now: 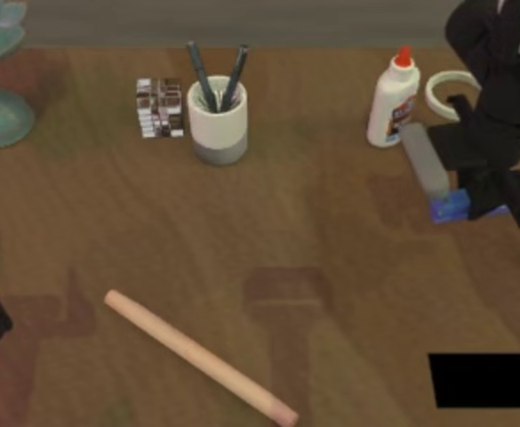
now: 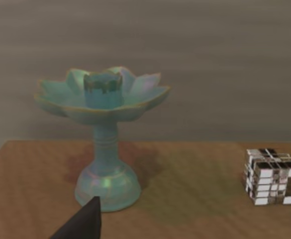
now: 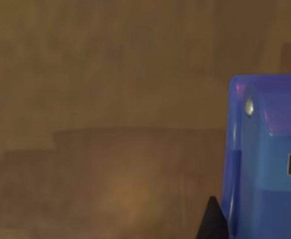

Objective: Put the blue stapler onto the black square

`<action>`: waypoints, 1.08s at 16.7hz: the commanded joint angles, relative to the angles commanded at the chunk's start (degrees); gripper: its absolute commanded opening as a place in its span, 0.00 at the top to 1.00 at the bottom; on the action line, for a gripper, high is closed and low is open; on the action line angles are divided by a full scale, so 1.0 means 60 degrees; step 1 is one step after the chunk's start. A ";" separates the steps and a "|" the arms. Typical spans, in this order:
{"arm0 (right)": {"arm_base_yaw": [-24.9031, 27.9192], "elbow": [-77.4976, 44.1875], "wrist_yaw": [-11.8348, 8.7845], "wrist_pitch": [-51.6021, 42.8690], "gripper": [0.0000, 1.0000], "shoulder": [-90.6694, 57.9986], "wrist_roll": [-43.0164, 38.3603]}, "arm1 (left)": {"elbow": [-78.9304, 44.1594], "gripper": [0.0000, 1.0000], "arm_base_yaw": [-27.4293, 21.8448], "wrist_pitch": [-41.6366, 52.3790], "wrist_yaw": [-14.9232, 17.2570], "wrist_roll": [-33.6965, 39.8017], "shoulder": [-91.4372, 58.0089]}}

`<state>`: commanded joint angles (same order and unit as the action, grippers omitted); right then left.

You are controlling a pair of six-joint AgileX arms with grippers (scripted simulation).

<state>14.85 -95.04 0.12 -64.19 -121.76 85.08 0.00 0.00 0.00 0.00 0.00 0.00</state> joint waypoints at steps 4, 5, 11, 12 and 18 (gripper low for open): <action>-0.0001 -0.0285 -0.0001 -0.0422 1.00 0.0255 -0.0039 | 0.0000 0.00 0.0000 0.0000 0.0000 0.0000 0.0000; -0.0001 -0.0285 -0.0001 -0.0422 1.00 0.0255 -0.0039 | 0.0000 0.00 0.0000 0.0000 0.0000 0.0000 0.0000; 0.0259 0.0810 -0.0005 -0.0256 1.00 0.1326 -0.0724 | 0.0000 0.00 0.0000 0.0000 0.0000 0.0000 0.0000; 0.0382 0.1320 -0.0007 -0.0217 1.00 0.1827 -0.0998 | 0.0000 0.00 0.0000 0.0000 0.0000 0.0000 0.0000; 0.1313 0.4960 -0.0026 -0.0064 1.00 0.5237 -0.2731 | 0.0000 0.00 0.0000 0.0000 0.0000 0.0000 0.0000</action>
<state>22.73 -65.28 -0.04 -64.57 -90.33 68.69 0.00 0.00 0.00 0.00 0.00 0.00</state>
